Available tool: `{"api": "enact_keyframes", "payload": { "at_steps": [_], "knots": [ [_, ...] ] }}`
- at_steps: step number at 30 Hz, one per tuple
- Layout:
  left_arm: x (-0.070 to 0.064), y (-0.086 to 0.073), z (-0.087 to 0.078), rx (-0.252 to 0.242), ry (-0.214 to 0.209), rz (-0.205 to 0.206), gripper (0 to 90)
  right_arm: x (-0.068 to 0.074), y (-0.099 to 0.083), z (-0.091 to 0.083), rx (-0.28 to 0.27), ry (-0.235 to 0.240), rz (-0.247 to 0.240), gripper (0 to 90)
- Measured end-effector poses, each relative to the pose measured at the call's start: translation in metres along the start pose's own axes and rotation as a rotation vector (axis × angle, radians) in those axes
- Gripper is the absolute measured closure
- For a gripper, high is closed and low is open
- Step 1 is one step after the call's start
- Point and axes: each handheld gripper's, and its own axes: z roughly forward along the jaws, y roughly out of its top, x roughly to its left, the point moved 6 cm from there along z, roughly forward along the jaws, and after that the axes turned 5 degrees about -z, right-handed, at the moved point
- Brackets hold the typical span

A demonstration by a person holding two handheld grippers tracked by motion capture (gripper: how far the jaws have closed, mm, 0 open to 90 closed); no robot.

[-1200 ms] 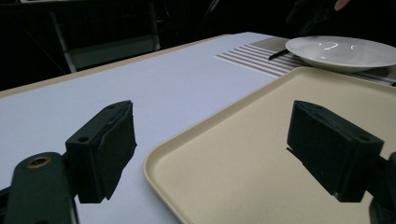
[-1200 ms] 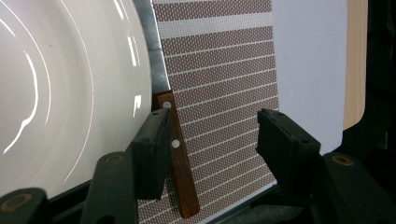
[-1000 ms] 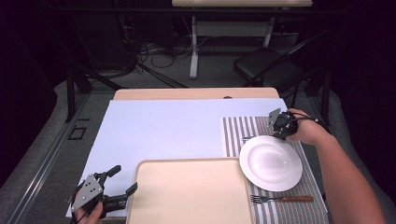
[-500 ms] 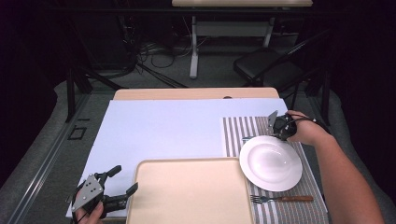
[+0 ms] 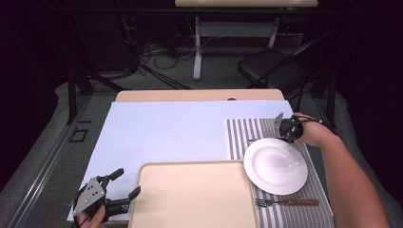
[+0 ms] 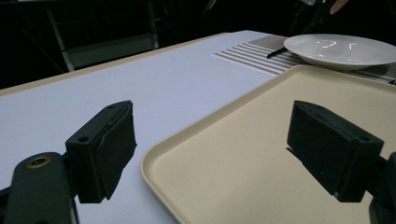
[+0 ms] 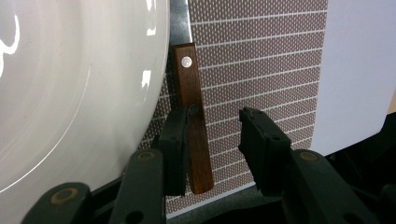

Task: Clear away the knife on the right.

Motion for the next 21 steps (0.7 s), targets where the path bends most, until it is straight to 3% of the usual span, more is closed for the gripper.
{"api": "enact_keyframes", "payload": {
  "at_steps": [6, 21],
  "knots": [
    [0.0, 0.0, 0.0, 0.0, -0.002, -0.003, 15.7, 0.002, 0.0, 0.005, 0.009, 0.022, -0.02, 63.2],
    [0.0, 0.0, 0.0, 0.002, 0.0, -0.002, 15.7, 0.004, -0.001, 0.017, 0.014, 0.046, -0.014, 63.2]
  ]
}}
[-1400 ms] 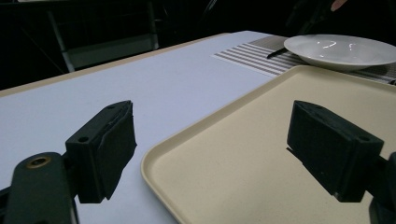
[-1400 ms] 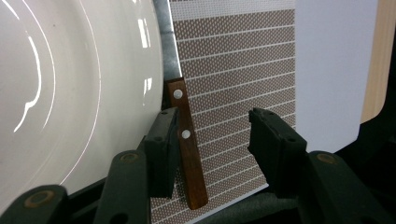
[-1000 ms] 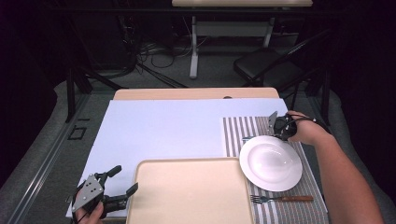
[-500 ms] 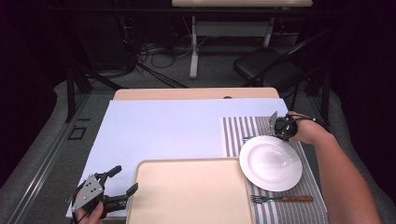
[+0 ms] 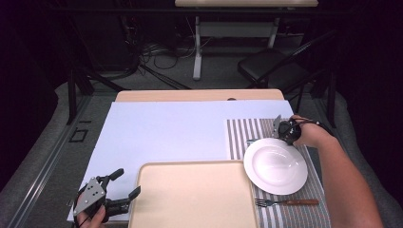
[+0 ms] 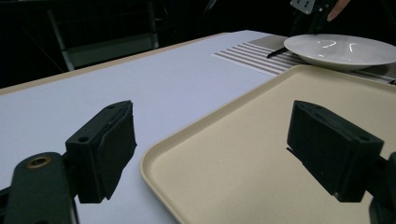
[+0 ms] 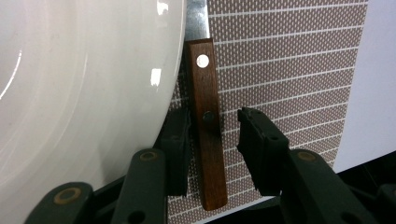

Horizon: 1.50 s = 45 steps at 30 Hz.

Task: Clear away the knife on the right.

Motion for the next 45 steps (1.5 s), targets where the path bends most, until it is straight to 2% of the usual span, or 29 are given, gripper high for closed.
{"api": "enact_keyframes", "payload": {
  "at_steps": [2, 10, 13, 15, 19, 28, 30, 31, 45],
  "knots": [
    [-0.0001, 0.0, -0.0002, 0.0, 0.0, 0.001, 15.7, -0.0003, -0.0009, 0.0003, 0.01, 0.001, -0.009, 63.7],
    [-0.0002, -0.0003, 0.0005, 0.002, -0.002, 0.001, 15.7, 0.0007, -0.0016, 0.003, -0.014, 0.0, 0.008, 65.1],
    [-0.0003, -0.0005, 0.0007, 0.003, -0.001, -0.001, 15.7, -0.0013, -0.0014, 0.0029, -0.002, -0.002, -0.023, 65.2],
    [-0.0001, -0.0007, 0.0009, 0.002, 0.003, -0.004, 15.7, -0.0007, -0.0015, 0.0022, 0.013, 0.003, -0.023, 66.1],
    [-0.0003, -0.0008, 0.0011, 0.003, 0.001, -0.004, 15.7, -0.0008, -0.0002, 0.0051, -0.014, -0.009, -0.019, 67.0],
    [-0.0007, -0.0011, 0.0017, 0.005, 0.0, -0.006, 15.7, -0.0014, -0.0006, 0.0041, -0.006, 0.01, -0.02, 70.2],
    [-0.0007, -0.0011, 0.0018, 0.005, 0.0, -0.006, 15.8, 0.0001, -0.001, 0.0038, 0.0, 0.015, -0.006, 71.4],
    [-0.0007, -0.0011, 0.0018, 0.005, 0.0, -0.005, 15.7, -0.0006, -0.0003, 0.0047, -0.012, 0.013, -0.014, 71.9],
    [-0.0009, -0.0014, 0.0026, 0.007, -0.003, -0.005, 15.7, 0.0011, 0.0, 0.0046, -0.007, 0.021, -0.021, 75.8]
  ]
}}
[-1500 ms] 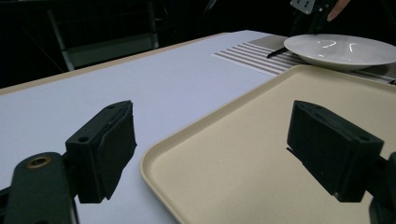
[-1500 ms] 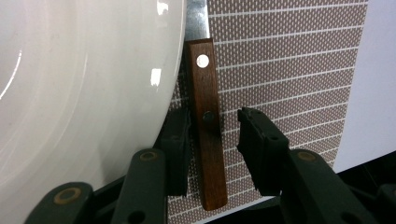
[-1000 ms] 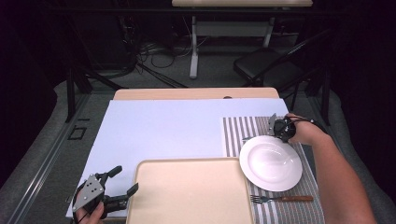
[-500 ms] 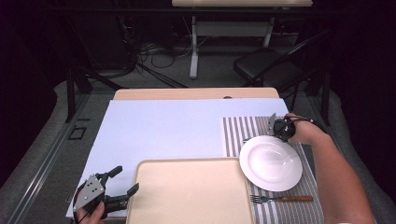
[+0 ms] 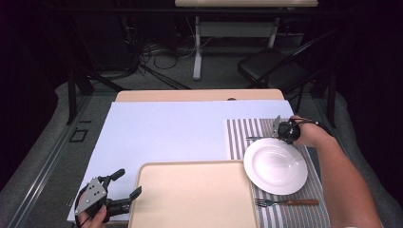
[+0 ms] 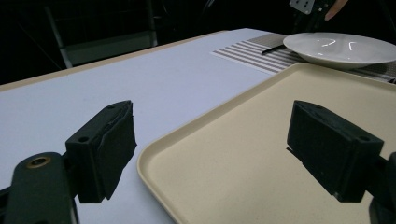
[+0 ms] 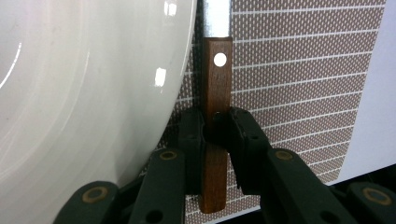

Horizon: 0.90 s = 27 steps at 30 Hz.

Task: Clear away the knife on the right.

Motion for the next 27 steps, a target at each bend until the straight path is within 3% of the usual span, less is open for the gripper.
{"api": "enact_keyframes", "payload": {
  "at_steps": [27],
  "knots": [
    [0.0004, -0.0009, 0.0011, 0.003, -0.003, -0.005, 15.7, 0.0004, 0.0003, -0.0012, 0.012, -0.011, -0.017, 76.1]
  ]
}}
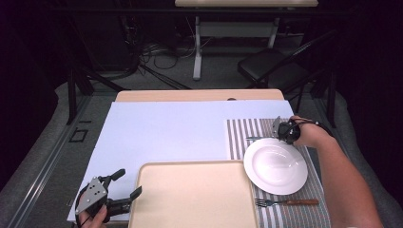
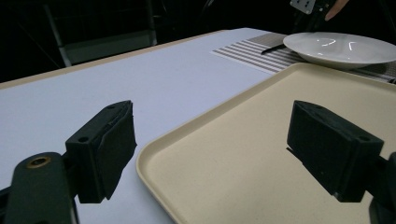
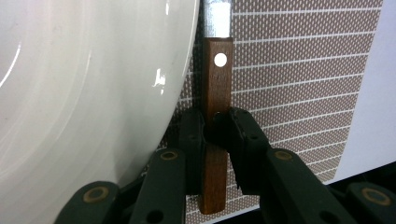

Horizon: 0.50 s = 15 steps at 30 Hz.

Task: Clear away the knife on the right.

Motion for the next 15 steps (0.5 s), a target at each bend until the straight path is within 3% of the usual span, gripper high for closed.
{"api": "enact_keyframes", "payload": {
  "at_steps": [9, 15],
  "knots": [
    [0.0007, -0.0004, 0.0005, 0.001, -0.004, -0.004, 15.7, -0.0024, 0.0032, -0.0029, -0.004, -0.022, -0.007, 76.3],
    [0.0012, -0.0003, 0.0001, 0.0, -0.003, -0.005, 15.7, -0.0038, 0.0048, -0.0074, 0.017, -0.027, -0.043, 76.3]
  ]
}}
